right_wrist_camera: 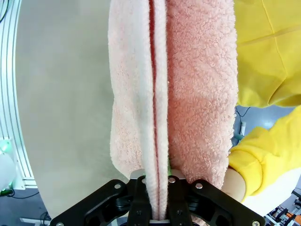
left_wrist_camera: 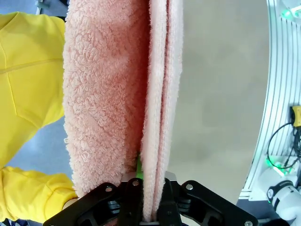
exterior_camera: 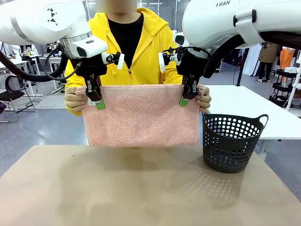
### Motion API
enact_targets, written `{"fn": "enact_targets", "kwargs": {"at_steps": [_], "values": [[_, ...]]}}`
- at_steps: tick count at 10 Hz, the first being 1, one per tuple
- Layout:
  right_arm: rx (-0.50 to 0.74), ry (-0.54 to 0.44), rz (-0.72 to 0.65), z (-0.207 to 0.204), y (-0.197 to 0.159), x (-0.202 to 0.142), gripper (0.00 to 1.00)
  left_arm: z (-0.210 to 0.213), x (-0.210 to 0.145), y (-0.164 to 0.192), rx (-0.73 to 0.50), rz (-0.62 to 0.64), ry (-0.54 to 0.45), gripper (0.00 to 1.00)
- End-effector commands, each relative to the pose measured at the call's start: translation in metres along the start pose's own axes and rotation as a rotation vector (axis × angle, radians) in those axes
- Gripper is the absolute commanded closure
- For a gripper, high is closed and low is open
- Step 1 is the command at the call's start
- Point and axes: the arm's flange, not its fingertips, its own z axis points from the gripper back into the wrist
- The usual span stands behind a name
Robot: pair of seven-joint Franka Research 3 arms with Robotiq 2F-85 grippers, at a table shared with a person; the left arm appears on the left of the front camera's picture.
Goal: Fold the towel.
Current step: Release the end of the 100 cm Hotel Towel you were holding.
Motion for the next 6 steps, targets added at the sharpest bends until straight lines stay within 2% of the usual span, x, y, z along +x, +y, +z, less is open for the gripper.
{"fn": "enact_targets", "kwargs": {"at_steps": [1, 6], "values": [[-0.008, 0.006, 0.000, 0.0013, -0.0012, -0.0021, 1.00, 0.0016, -0.0008, 0.0033, 0.006, -0.006, 0.007, 1.00], [-0.008, 0.006, 0.000, 0.0013, -0.0012, -0.0021, 1.00, 0.0016, -0.0008, 0.0033, 0.006, -0.006, 0.007, 1.00]]}}
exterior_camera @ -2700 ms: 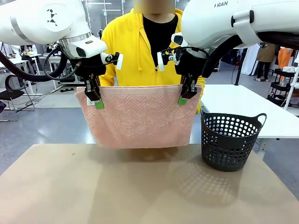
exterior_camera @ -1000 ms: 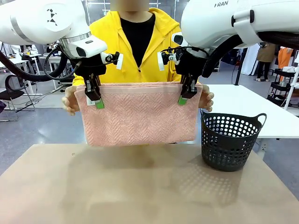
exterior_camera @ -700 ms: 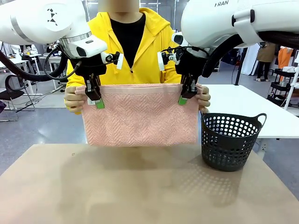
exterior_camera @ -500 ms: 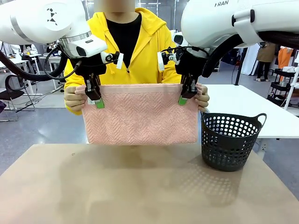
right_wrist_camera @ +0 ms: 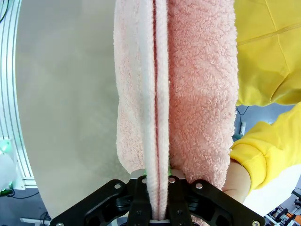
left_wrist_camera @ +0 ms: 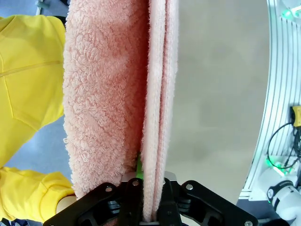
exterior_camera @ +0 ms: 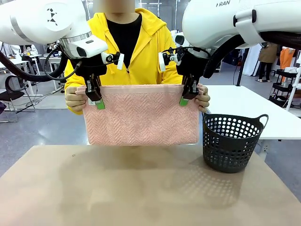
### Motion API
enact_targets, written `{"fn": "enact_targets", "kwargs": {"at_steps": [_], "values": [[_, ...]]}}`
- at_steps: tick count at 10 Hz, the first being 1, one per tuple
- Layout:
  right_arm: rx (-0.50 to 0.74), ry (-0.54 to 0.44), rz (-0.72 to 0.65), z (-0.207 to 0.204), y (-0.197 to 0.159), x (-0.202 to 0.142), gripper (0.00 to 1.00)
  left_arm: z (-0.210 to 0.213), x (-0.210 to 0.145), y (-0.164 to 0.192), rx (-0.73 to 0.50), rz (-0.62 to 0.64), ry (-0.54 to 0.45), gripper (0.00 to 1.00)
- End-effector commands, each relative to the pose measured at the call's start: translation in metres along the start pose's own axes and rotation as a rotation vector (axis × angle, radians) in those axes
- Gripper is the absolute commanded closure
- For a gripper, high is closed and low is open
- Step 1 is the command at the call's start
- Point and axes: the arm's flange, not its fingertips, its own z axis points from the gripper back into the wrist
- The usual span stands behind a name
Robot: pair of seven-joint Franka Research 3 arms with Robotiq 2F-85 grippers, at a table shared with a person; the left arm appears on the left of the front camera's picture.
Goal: Fold the towel.
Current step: Release the end of the 100 cm Hotel Towel you were holding.
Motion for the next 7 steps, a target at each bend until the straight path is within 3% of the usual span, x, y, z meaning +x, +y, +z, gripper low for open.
{"fn": "enact_targets", "kwargs": {"at_steps": [1, 4, 5, 6, 7], "values": [[-0.008, 0.006, 0.000, 0.0013, -0.0012, -0.0021, 1.00, 0.0015, -0.0002, 0.0028, 0.006, -0.007, 0.006, 1.00], [0.000, 0.000, 0.000, 0.0000, 0.0000, -0.0001, 0.96, 0.0000, 0.0000, 0.0000, 0.000, 0.000, 0.000, 0.96], [-0.005, 0.002, 0.002, 0.0011, 0.0001, -0.0003, 0.69, 0.0010, -0.0019, 0.0011, 0.007, 0.031, 0.004, 0.81], [-0.009, -0.005, -0.003, 0.0031, 0.0004, -0.0012, 0.67, 0.0029, -0.0021, 0.0018, 0.006, 0.016, -0.006, 0.65], [-0.007, -0.014, -0.014, 0.0038, 0.0005, -0.0026, 0.39, 0.0059, -0.0021, 0.0025, 0.012, 0.017, -0.006, 0.50]]}}
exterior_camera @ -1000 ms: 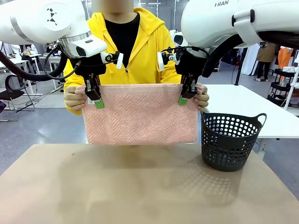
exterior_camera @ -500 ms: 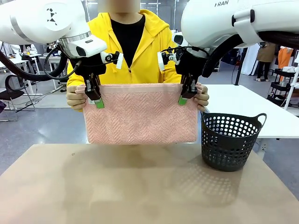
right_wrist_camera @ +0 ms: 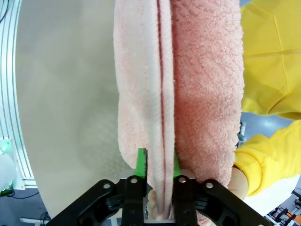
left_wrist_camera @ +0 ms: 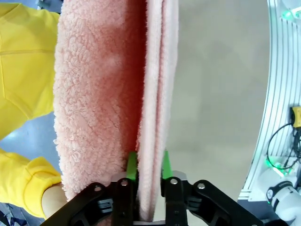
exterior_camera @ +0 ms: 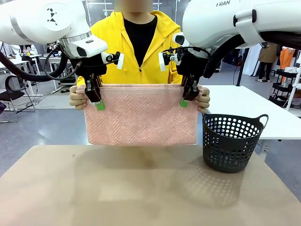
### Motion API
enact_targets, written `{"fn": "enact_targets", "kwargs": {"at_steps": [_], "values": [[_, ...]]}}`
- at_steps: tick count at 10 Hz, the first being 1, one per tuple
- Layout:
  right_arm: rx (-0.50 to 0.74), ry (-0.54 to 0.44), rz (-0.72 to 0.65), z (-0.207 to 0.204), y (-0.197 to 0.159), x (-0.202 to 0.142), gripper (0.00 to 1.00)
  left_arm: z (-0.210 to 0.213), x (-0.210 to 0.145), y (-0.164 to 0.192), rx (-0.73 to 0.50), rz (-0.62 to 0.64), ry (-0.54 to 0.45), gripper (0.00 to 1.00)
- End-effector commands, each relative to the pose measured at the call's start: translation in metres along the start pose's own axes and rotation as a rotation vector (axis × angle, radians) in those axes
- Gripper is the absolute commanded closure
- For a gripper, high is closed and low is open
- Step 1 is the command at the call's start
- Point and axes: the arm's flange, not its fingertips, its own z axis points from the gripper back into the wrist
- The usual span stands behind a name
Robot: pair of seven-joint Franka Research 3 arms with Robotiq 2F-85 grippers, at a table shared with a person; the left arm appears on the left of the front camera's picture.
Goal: Fold the towel.
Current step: Release the end of the 100 cm Hotel Towel you were holding.
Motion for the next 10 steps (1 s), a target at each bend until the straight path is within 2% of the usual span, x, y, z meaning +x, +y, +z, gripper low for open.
{"fn": "enact_targets", "kwargs": {"at_steps": [1, 2, 3, 4, 6, 7, 8, 10], "values": [[-0.004, -0.019, -0.023, 0.004, 0.001, -0.003, 0.37, 0.008, 0.000, 0.003, 0.014, 0.011, -0.008, 0.34], [-0.005, -0.024, -0.028, 0.007, 0.001, -0.003, 0.10, 0.012, 0.002, 0.002, 0.014, 0.010, -0.007, 0.19], [-0.015, -0.029, -0.030, 0.012, 0.003, -0.003, 0.08, 0.018, 0.006, -0.002, 0.006, -0.007, -0.033, 0.04], [-0.031, -0.034, -0.030, 0.023, 0.006, -0.003, 0.00, 0.027, 0.006, -0.006, 0.019, -0.003, -0.045, 0.00], [-0.061, -0.089, -0.123, 0.053, 0.010, -0.009, 0.00, 0.054, 0.002, -0.009, 0.046, 0.104, -0.055, 0.00], [-0.073, -0.110, -0.178, 0.068, 0.012, -0.014, 0.04, 0.072, -0.003, -0.013, 0.081, 0.178, -0.074, 0.01], [-0.092, -0.130, -0.249, 0.089, 0.019, -0.022, 0.00, 0.092, -0.015, -0.021, 0.105, 0.284, -0.101, 0.00], [-0.108, -0.232, -0.389, 0.121, 0.034, -0.059, 0.00, 0.122, -0.047, -0.033, 0.120, 0.431, -0.165, 0.00]]}}
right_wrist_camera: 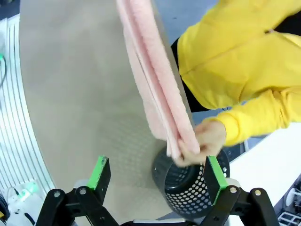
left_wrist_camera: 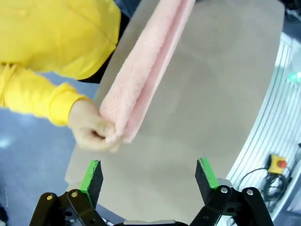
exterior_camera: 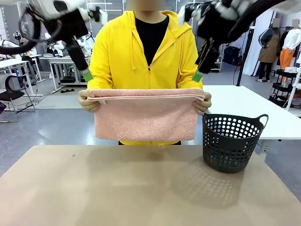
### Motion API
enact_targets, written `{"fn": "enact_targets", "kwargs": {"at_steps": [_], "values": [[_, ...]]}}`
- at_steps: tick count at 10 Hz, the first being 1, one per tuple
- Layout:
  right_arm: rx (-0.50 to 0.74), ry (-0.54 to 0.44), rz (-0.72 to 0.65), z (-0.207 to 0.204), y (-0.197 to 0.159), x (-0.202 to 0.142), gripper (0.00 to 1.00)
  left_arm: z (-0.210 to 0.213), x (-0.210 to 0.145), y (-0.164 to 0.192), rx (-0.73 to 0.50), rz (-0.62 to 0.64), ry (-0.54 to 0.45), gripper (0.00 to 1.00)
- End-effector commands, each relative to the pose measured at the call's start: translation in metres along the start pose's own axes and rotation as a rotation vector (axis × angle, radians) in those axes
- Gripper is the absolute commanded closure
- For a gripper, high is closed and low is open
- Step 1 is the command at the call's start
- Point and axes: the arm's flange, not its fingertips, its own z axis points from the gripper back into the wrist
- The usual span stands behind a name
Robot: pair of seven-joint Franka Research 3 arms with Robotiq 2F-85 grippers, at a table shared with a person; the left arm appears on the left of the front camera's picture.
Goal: Fold the towel.
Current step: Release the end of the 100 cm Hotel Towel you were holding.
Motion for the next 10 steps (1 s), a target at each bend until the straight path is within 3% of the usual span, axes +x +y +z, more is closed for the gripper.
{"fn": "enact_targets", "kwargs": {"at_steps": [1, 3, 5, 8, 9, 10], "values": [[-0.022, -0.076, -0.191, 0.024, 0.005, -0.044, 0.00, 0.020, -0.036, -0.006, 0.029, 0.137, -0.047, 0.00], [-0.104, -0.060, -0.379, 0.056, 0.010, -0.081, 0.00, 0.042, -0.073, -0.010, 0.091, 0.303, -0.020, 0.00], [-0.193, 0.007, -0.504, 0.066, 0.021, -0.090, 0.00, 0.051, -0.076, -0.022, 0.203, 0.466, 0.031, 0.00], [-0.233, 0.041, -0.604, 0.061, 0.025, -0.098, 0.00, 0.048, -0.075, -0.031, 0.204, 0.549, 0.012, 0.00], [-0.229, 0.037, -0.609, 0.059, 0.024, -0.099, 0.00, 0.046, -0.075, -0.030, 0.201, 0.566, -0.012, 0.00], [-0.176, 0.041, -0.555, 0.053, 0.022, -0.100, 0.00, 0.055, -0.073, -0.029, 0.187, 0.526, 0.024, 0.00]]}}
